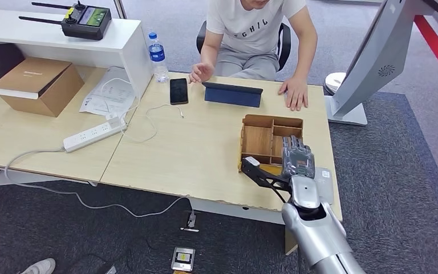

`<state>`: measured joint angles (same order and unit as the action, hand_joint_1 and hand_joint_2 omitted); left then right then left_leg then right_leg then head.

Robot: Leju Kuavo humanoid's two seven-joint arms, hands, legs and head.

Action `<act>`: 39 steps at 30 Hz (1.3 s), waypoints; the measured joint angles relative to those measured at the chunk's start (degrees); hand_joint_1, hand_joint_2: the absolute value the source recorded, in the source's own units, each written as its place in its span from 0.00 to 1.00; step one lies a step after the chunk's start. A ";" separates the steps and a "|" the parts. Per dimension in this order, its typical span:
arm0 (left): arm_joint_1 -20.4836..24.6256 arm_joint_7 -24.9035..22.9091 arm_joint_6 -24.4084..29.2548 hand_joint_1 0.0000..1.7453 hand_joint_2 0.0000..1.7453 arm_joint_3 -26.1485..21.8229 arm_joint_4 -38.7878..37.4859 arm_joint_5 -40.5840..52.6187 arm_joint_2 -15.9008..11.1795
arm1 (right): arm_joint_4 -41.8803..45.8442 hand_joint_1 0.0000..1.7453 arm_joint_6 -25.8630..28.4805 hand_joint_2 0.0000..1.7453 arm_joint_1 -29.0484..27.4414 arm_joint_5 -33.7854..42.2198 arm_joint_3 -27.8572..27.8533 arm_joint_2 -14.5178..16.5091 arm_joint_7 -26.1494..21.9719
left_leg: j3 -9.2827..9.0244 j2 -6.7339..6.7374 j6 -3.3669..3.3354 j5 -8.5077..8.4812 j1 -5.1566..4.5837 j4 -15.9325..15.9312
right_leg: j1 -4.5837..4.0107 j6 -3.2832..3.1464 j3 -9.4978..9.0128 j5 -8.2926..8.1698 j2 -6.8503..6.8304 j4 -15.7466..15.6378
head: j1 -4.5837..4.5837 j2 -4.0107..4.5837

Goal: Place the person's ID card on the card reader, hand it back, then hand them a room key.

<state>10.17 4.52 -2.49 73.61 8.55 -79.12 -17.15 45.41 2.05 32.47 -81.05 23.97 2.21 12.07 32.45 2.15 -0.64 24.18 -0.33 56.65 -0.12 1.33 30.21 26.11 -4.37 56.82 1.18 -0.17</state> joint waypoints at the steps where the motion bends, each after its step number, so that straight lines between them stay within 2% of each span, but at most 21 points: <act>1: 0.00 0.09 -0.13 0.00 0.00 0.00 -0.01 0.04 -0.02 | 0.19 0.00 -0.19 1.00 0.00 0.00 -0.05 -0.22 0.05 | 0.00 0.00 0.00 0.00 0.00 0.00 | 0.00 0.00 0.00 0.00 0.00 0.00 | 0.00 0.00; 13: 0.00 0.16 -0.81 0.00 0.00 0.00 -0.08 -0.12 -0.59 | 2.65 0.00 -1.37 1.00 -0.12 -0.01 -1.01 -2.27 0.50 | 0.00 0.01 0.00 0.00 0.00 0.00 | -0.01 0.00 0.01 0.00 0.00 0.00 | 0.00 0.00; 39: 0.04 0.05 -1.17 0.00 0.00 0.04 -0.15 -0.40 -0.92 | 5.72 0.00 -3.53 1.00 -2.04 0.25 -1.02 -2.10 0.55 | 0.00 0.01 0.00 0.00 0.00 0.00 | -0.01 0.00 0.01 0.00 0.00 0.00 | 0.00 0.00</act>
<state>10.21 4.57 -3.66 73.65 8.40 -79.52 -18.08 51.13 -1.48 30.43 -80.80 22.95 0.10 12.61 32.46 2.16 -0.64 24.18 -0.33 56.65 -0.12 1.33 30.22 26.11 -4.37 56.82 1.18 -0.17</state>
